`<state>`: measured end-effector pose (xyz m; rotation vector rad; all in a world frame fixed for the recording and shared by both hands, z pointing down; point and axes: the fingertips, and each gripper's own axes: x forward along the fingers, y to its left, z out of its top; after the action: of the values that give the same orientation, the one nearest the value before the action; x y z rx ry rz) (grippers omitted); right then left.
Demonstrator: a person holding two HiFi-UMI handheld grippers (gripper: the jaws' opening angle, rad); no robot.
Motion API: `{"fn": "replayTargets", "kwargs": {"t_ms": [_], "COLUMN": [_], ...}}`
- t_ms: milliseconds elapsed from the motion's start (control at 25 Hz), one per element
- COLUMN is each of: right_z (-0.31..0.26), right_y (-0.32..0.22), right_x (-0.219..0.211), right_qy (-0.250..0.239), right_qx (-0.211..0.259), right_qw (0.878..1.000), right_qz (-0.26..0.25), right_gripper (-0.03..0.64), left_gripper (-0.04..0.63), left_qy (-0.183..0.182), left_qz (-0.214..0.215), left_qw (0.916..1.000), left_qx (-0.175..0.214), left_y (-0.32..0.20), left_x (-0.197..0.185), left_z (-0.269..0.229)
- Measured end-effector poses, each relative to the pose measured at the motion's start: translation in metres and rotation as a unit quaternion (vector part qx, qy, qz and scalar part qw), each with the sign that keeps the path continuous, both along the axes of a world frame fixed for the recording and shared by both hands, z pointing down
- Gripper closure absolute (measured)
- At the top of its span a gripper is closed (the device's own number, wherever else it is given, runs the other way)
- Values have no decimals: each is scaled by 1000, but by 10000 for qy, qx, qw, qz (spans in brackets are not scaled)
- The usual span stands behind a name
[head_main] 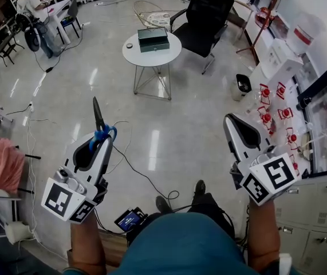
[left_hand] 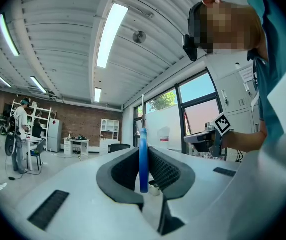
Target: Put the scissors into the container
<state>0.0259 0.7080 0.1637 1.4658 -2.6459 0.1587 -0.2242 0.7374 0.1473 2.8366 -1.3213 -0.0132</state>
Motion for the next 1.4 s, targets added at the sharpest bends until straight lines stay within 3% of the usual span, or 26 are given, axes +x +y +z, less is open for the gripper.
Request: {"fn": "replayTargets", "kwargs": {"t_ms": [320, 720, 1040, 1400], "right_z": [14, 22, 16, 28], "right_y": [-68, -198, -237, -318], "right_x": [23, 109, 132, 205], "right_qy": [-165, -276, -423, -613], "right_qx": [-61, -148, -106, -119], "right_qw": [9994, 9973, 9941, 9892], "right_qz": [-284, -661, -998, -1330], "right_gripper": [577, 576, 577, 577], "left_gripper": [529, 529, 529, 529], "left_qy": [-95, -193, -330, -499], "left_qz": [-359, -777, -1125, -1490], "left_qw": [9992, 9966, 9929, 9874], "left_qx": [-114, -174, -179, -174], "left_y": [-49, -154, -173, -230], "left_x": [22, 108, 136, 218], "left_z": [9, 9, 0, 0]}}
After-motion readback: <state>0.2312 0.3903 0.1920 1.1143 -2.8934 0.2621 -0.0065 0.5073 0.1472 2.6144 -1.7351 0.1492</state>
